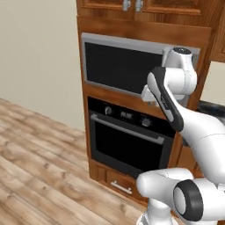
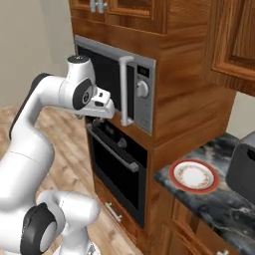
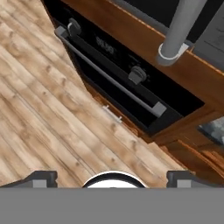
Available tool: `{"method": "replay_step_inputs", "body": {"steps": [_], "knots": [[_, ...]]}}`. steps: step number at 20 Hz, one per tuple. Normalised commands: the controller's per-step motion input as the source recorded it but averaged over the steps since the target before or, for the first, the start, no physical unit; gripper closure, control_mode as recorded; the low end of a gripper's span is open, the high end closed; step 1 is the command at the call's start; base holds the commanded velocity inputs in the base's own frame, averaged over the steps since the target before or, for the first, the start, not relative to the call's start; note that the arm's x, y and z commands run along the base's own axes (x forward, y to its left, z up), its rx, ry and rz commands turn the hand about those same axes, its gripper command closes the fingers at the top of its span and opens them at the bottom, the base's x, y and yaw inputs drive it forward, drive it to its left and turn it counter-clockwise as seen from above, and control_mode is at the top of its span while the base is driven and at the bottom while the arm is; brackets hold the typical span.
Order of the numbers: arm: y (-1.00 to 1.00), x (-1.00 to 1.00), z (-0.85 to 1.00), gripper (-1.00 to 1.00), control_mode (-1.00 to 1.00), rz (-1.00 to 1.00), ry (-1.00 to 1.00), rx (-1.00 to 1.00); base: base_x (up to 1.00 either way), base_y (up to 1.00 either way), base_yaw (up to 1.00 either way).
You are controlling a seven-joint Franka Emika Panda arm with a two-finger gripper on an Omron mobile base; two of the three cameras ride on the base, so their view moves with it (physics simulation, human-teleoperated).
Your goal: Take the baked cake out of the oven and place it on the plate for cooling. Then close the oven door.
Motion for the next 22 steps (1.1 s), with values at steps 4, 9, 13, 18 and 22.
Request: {"method": "replay_step_inputs", "body": {"steps": [4,9,13,18,22], "knots": [[0.00,0.00,0.00,-1.00,1.00,0.00,0.00,0.00,-0.05,-0.70,0.48],[0.00,0.00,0.00,-1.00,1.00,0.00,0.00,0.00,-0.12,-0.63,0.39],[0.00,0.00,0.00,-1.00,1.00,0.00,0.00,0.00,-0.29,-0.42,0.25],[0.00,0.00,0.00,-1.00,1.00,0.00,0.00,0.00,-0.24,-0.41,0.15],[0.00,0.00,0.00,-1.00,1.00,0.00,0.00,0.00,-0.04,-0.52,0.12]]}}
